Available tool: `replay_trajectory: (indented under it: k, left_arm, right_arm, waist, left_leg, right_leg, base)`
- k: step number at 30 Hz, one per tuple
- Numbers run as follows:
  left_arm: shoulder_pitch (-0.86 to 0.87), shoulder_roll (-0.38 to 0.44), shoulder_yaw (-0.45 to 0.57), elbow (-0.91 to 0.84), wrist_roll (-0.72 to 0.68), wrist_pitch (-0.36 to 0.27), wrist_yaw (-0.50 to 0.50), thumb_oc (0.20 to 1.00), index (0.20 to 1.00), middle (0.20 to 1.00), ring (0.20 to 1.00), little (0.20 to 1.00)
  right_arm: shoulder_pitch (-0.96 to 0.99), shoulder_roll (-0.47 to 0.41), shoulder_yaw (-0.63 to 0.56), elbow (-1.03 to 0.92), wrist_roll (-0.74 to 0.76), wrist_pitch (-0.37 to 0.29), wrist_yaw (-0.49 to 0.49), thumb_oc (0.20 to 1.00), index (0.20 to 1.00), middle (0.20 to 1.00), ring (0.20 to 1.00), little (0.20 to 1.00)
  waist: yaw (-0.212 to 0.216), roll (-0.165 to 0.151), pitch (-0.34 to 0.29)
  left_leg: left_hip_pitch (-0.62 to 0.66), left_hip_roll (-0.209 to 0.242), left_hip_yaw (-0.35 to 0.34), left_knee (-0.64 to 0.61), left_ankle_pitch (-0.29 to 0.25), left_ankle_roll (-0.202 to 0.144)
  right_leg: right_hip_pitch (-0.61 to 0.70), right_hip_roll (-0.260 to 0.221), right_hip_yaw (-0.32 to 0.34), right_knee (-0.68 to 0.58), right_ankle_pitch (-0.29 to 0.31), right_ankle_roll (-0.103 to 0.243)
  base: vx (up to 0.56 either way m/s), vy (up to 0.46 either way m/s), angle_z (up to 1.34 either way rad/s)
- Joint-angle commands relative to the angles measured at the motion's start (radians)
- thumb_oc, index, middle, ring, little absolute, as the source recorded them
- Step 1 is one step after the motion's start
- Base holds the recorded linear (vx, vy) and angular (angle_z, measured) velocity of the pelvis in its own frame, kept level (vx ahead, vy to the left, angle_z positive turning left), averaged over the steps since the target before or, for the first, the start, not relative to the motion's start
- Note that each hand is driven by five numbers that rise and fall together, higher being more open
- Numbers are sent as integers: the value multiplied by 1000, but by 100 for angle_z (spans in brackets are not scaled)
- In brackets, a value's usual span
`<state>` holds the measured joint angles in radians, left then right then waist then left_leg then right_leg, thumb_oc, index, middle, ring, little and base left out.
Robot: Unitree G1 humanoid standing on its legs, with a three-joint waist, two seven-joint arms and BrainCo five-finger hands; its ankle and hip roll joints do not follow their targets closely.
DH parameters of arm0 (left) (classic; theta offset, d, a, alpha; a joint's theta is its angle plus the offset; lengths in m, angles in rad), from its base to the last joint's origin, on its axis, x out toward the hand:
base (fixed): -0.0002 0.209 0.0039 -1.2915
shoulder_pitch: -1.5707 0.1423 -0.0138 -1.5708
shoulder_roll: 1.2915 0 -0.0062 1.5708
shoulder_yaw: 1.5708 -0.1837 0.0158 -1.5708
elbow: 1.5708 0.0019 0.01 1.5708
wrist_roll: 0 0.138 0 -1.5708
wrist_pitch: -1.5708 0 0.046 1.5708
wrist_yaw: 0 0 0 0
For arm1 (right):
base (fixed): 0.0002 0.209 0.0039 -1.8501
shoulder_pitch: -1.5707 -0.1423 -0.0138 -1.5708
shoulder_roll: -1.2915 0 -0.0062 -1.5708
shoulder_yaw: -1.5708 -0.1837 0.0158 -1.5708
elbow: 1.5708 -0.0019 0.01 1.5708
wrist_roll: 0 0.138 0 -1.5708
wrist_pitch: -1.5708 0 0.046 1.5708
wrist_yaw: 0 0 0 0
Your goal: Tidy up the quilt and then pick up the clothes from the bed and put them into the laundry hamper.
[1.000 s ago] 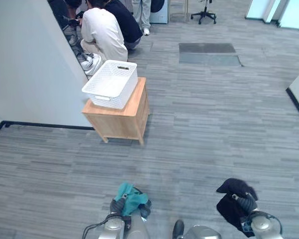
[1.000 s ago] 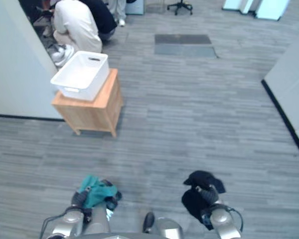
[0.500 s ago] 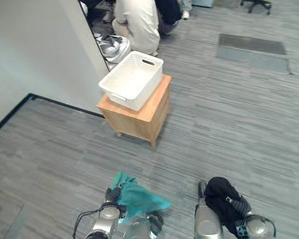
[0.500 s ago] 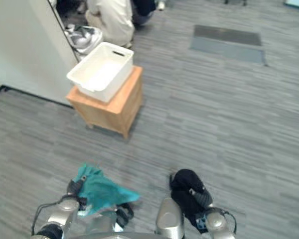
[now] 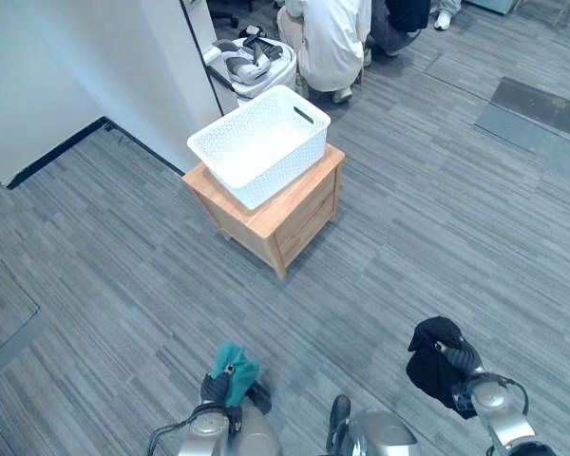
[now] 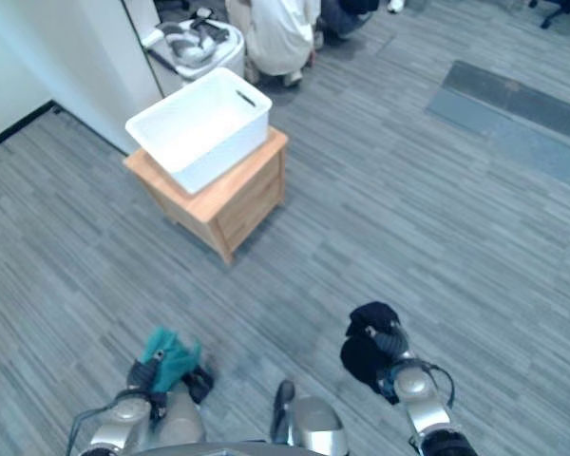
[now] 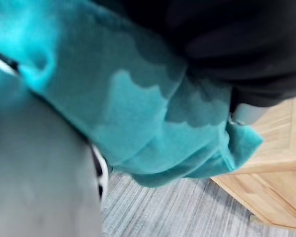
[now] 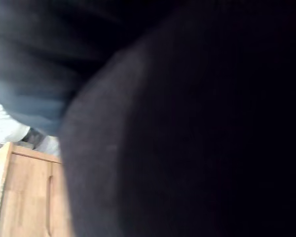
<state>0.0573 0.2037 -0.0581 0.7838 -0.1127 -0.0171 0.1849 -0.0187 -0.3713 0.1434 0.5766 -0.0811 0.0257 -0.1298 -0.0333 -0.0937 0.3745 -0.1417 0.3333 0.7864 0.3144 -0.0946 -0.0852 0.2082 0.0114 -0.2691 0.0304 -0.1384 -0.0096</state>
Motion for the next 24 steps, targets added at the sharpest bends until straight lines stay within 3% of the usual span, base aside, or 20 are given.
replay_trajectory:
  k: [1, 2, 3, 5, 6, 8, 10, 11, 12, 13, 17, 18, 19, 20, 21, 22, 23, 24]
  left_arm:
    - [31, 18, -59, 52, 23, 12, 4, 200, 200, 200, 200, 200]
    - [-1, 30, -68, 61, 27, 13, 20, 200, 200, 200, 200, 200]
    - [-26, 40, -77, 67, 29, 11, 32, 200, 200, 200, 200, 200]
    - [-58, 51, -75, 69, 29, 2, 34, 200, 200, 200, 200, 200]
    - [-64, 53, -80, 65, 26, -1, 32, 200, 200, 200, 200, 200]
    - [-70, 48, -95, 60, 33, -3, 25, 200, 200, 200, 200, 200]
    - [-89, 47, -115, 72, 58, -6, 18, 200, 200, 200, 200, 200]
    - [-95, 48, -118, 80, 71, -7, 14, 200, 200, 200, 200, 200]
    - [-101, 52, -119, 94, 81, -6, 14, 200, 200, 200, 200, 200]
    - [-101, 55, -113, 111, 93, -12, 18, 200, 200, 200, 200, 200]
    - [-75, 43, -107, 114, 82, -11, 12, 200, 200, 200, 200, 200]
    - [-56, 29, -113, 108, 75, -9, 12, 200, 200, 200, 200, 200]
    - [-55, 29, -114, 107, 75, -8, 12, 200, 200, 200, 200, 200]
    - [-41, 18, -117, 85, 51, -3, 15, 200, 200, 200, 200, 200]
    - [-41, 19, -117, 83, 50, -2, 15, 200, 200, 200, 200, 200]
    - [-34, 7, -112, 69, 32, -10, 18, 200, 200, 200, 200, 200]
    - [-34, 8, -112, 69, 32, -10, 18, 200, 200, 200, 200, 200]
    - [-18, -2, -108, 69, 24, -12, 14, 200, 200, 200, 200, 200]
  right_arm:
    - [58, -60, 13, -137, -19, -61, -15, 200, 200, 200, 200, 200]
    - [59, -37, 15, -167, -25, -59, -13, 200, 200, 200, 200, 200]
    - [59, -28, 18, -182, -24, -60, -12, 200, 200, 200, 200, 200]
    - [50, -21, 29, -188, -29, -55, -6, 200, 200, 200, 200, 200]
    - [48, -19, 31, -182, -30, -53, -5, 200, 200, 200, 200, 200]
    - [58, -19, 28, -177, -28, -46, -3, 200, 200, 200, 200, 200]
    - [72, -22, 19, -161, -21, -40, -7, 200, 200, 200, 200, 200]
    - [78, -22, 18, -158, -18, -38, -6, 200, 200, 200, 200, 200]
    - [80, -20, 19, -153, -19, -36, -4, 200, 200, 200, 200, 200]
    - [78, -22, 23, -148, -23, -37, -2, 200, 200, 200, 200, 200]
    - [71, -34, 31, -141, -19, -44, 5, 200, 200, 200, 200, 200]
    - [71, -49, 37, -140, -24, -46, 10, 200, 200, 200, 200, 200]
    - [72, -50, 37, -140, -24, -47, 10, 200, 200, 200, 200, 200]
    - [73, -70, 40, -143, -34, -39, 5, 200, 200, 200, 200, 200]
    - [73, -69, 40, -143, -34, -39, 5, 200, 200, 200, 200, 200]
    - [56, -84, 47, -137, -39, -31, 7, 200, 200, 200, 200, 200]
    - [55, -84, 47, -136, -38, -31, 7, 200, 200, 200, 200, 200]
    - [38, -86, 57, -125, -45, -24, 19, 200, 200, 200, 200, 200]
  waist:
    - [-26, 53, -11]
    - [-54, 36, 24]
    - [-75, 33, 40]
    - [-88, 27, 32]
    - [-96, 38, 26]
    - [-134, 48, 10]
    - [-184, 55, -5]
    - [-199, 68, -8]
    - [-206, 74, -10]
    - [-210, 80, -15]
    - [-208, 83, -32]
    - [-193, 99, -23]
    - [-196, 107, -20]
    - [-174, 111, 13]
    - [-178, 116, 17]
    - [-148, 104, 39]
    - [-149, 105, 39]
    - [-122, 96, 43]
  left_leg:
    - [72, -37, 5, -141, 35, 52]
    - [134, -62, 24, -136, -2, 85]
    - [163, -68, 23, -144, -20, 92]
    - [197, -60, 0, -146, -40, 71]
    - [201, -56, -26, -161, -25, 54]
    - [230, -68, -76, -210, -8, 26]
    - [256, -86, -128, -259, -1, 0]
    - [277, -84, -149, -289, 5, -13]
    - [290, -80, -158, -294, 8, -22]
    - [314, -71, -160, -291, 12, -40]
    - [317, -30, -179, -163, -35, -54]
    - [261, 66, -207, 79, 40, -64]
    - [252, 83, -217, 96, 37, -70]
    - [180, 171, -253, 358, 131, -81]
    - [175, 180, -263, 368, 130, -85]
    - [80, 184, -245, 468, 98, -81]
    - [77, 186, -248, 474, 93, -80]
    - [-17, 112, -223, 382, 50, -82]
  right_leg:
    - [-51, -120, -155, 327, -58, 140]
    - [-195, -227, -155, 649, 75, 226]
    - [-284, -271, -140, 736, 106, 229]
    - [-294, -362, -159, 541, 62, 198]
    - [-284, -356, -158, 451, 44, 176]
    - [-285, -312, -59, 209, 60, 173]
    - [-307, -271, 86, 40, 111, 197]
    - [-321, -284, 123, -8, 138, 213]
    - [-334, -298, 129, -21, 149, 218]
    - [-345, -317, 88, -28, 168, 224]
    - [-312, -294, 62, -26, 161, 225]
    - [-256, -247, 50, -34, 132, 183]
    - [-252, -236, 43, -37, 131, 178]
    - [-162, -193, 9, -65, 103, 111]
    - [-156, -186, 4, -68, 103, 108]
    - [-73, -165, -7, -105, 87, 73]
    - [-72, -164, -9, -108, 88, 74]
    - [-41, -147, 11, -94, 71, 63]
  base:
    - [326, 52, -34]
    - [230, 46, -25]
    - [364, -60, 17]
    - [379, -273, 44]
    - [447, -358, 41]
    - [407, -311, 63]
    - [382, -287, 100]
    - [329, -284, 94]
    - [352, -375, 118]
    - [237, -282, 92]
    - [239, -411, 1]
    - [233, -503, 3]
    - [329, -713, 6]
    - [166, -398, 0]
    - [344, -653, -4]
    - [175, -270, 6]
    - [377, -374, 14]
    - [202, -96, 22]
